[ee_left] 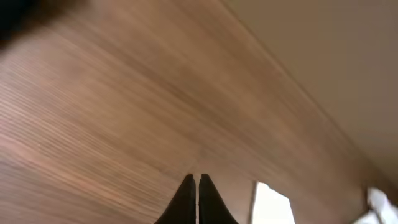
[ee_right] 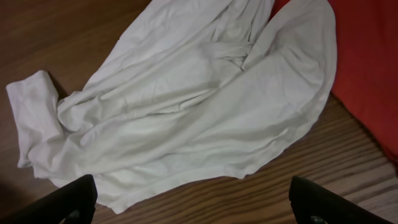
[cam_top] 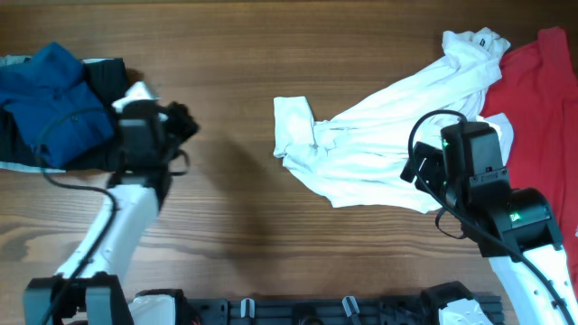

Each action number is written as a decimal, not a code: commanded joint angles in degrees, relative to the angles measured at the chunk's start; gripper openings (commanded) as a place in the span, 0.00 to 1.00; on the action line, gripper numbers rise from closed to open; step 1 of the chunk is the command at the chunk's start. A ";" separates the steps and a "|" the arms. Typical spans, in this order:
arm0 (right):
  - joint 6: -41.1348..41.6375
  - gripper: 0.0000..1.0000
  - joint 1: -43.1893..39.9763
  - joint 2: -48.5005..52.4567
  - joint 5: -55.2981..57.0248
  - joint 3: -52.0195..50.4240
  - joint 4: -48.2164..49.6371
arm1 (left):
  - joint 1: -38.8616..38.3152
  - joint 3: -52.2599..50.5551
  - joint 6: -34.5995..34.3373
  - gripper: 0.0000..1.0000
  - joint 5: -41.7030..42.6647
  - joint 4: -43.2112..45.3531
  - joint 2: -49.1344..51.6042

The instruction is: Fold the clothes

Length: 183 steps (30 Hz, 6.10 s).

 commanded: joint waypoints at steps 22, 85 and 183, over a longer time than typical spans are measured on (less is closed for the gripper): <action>2.80 1.00 -0.20 -0.42 1.33 0.37 -0.98 | -31.93 2.32 -7.48 0.78 5.77 4.61 22.29; 2.73 1.00 -0.20 -0.42 1.38 0.37 -2.64 | -40.72 5.73 -21.14 0.28 -3.17 -14.19 19.85; -4.04 0.91 -0.20 46.82 -14.19 0.37 33.90 | -34.14 2.71 -19.26 0.04 -21.03 -71.93 -36.65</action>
